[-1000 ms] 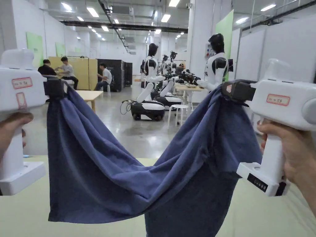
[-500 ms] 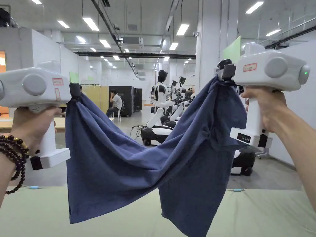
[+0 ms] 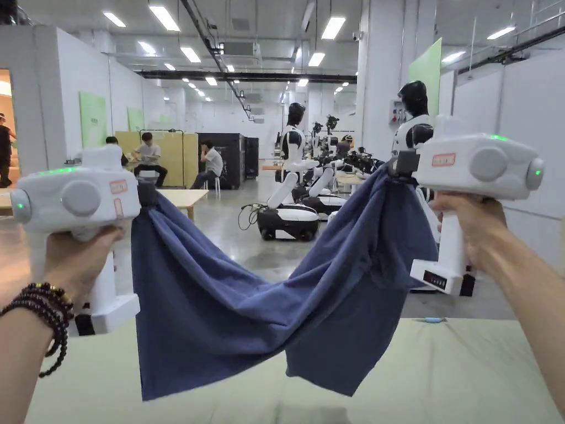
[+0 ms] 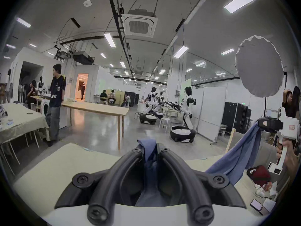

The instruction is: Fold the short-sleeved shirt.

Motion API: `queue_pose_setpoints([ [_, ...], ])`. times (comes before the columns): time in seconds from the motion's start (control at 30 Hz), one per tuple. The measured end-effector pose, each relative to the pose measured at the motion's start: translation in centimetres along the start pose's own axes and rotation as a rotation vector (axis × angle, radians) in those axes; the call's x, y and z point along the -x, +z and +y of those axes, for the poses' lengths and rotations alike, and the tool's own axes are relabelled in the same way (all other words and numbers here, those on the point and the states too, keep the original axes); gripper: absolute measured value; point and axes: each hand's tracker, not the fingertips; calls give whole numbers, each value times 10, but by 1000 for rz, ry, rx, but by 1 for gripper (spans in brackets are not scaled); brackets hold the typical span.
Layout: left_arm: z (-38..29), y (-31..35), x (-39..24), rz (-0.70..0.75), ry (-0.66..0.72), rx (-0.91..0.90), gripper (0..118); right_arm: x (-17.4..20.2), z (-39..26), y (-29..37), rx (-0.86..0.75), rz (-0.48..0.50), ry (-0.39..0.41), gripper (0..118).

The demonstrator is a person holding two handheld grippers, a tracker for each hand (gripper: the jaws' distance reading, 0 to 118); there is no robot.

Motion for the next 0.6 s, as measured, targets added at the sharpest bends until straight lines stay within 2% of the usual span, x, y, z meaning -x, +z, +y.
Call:
queue_pose_setpoints([
  [0.23,-152,-10,16,-1,68,186,11,-36,-126,-13,168,-27,-82,6],
  [0.33,-205,-12,24,54,20,305,11,-54,-175,-17,252,-54,-109,6],
  [0.43,-228,-15,34,41,27,293,11,-74,-203,-17,262,-66,-136,6],
  [0.5,-233,-13,36,50,34,304,11,-79,-210,-9,268,-74,-177,6],
  [0.6,-233,-1,37,43,64,340,11,-82,-211,10,251,-55,-188,6],
])
